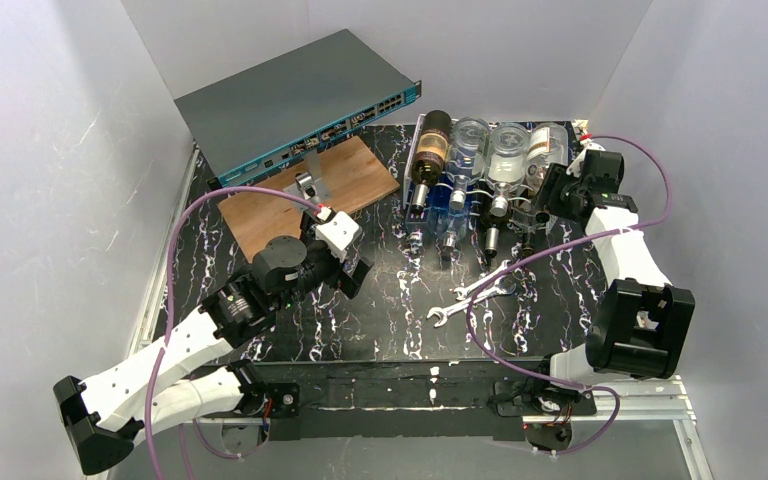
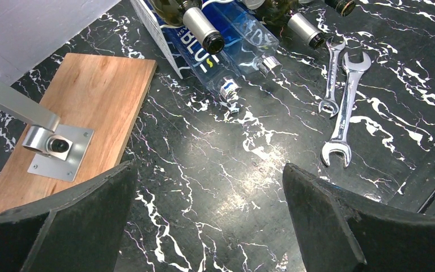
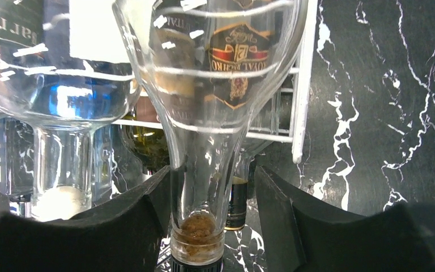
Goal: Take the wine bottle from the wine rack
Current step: Pick up the wine bottle from the wine rack.
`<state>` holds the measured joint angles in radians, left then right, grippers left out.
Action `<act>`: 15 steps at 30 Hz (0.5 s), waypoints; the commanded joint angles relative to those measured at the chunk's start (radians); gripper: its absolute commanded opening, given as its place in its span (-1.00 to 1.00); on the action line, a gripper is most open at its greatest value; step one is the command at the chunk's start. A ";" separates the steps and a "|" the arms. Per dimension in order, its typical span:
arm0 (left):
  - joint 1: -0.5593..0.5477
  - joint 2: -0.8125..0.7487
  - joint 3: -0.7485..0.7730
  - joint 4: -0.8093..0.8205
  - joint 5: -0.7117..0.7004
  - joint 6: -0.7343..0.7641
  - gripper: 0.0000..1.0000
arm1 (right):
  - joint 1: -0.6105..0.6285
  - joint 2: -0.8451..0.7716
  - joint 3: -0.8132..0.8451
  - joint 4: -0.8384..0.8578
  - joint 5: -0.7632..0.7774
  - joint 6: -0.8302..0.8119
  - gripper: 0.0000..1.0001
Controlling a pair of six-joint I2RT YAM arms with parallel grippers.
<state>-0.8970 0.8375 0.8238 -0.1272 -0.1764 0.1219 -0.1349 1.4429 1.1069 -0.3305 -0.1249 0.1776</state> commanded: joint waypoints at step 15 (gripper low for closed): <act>0.000 -0.011 -0.018 0.024 -0.026 0.016 0.99 | -0.066 0.001 -0.030 0.060 -0.097 0.124 0.16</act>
<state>-0.8970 0.8375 0.8108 -0.1215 -0.1806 0.1280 -0.1616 1.4433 1.0878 -0.3260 -0.1753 0.2485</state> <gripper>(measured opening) 0.992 0.587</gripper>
